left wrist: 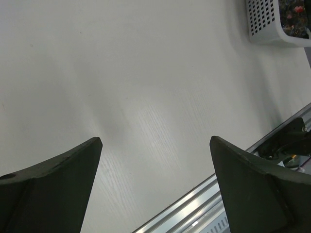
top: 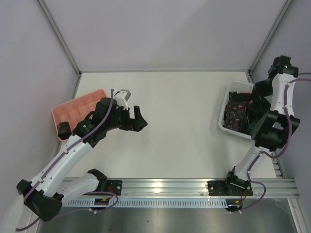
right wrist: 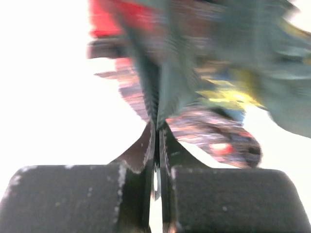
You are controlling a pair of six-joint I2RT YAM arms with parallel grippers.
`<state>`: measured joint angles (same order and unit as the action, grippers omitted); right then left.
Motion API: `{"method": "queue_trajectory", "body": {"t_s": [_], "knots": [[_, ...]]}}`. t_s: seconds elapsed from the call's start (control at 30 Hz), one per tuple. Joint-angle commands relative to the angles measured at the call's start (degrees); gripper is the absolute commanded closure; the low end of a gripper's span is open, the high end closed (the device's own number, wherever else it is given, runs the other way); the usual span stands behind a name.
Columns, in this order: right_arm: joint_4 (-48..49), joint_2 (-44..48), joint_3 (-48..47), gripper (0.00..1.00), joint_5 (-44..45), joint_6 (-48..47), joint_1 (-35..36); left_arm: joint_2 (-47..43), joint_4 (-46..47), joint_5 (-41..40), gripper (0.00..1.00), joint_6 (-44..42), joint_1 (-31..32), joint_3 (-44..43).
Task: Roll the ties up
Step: Grab a tie with the right arm
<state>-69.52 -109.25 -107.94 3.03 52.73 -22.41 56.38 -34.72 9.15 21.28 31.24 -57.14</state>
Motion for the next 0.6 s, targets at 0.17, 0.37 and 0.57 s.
{"method": "queue_trajectory", "body": {"t_s": [0.17, 0.37, 0.57], "knots": [[34.6, -5.6, -30.9, 1.0, -31.2, 5.2, 12.2, -4.2, 0.3, 3.5, 0.04, 9.7, -2.8, -4.8], [63.2, -12.3, -43.4, 1.0, -35.0, 16.3, 22.2, -10.8, 2.0, 4.2, 0.06, 16.1, -3.2, -0.4], [74.3, -12.7, -43.2, 1.0, -34.8, 17.9, 25.8, -19.0, -1.4, 0.9, 0.06, 18.5, -3.2, 2.3]]}}
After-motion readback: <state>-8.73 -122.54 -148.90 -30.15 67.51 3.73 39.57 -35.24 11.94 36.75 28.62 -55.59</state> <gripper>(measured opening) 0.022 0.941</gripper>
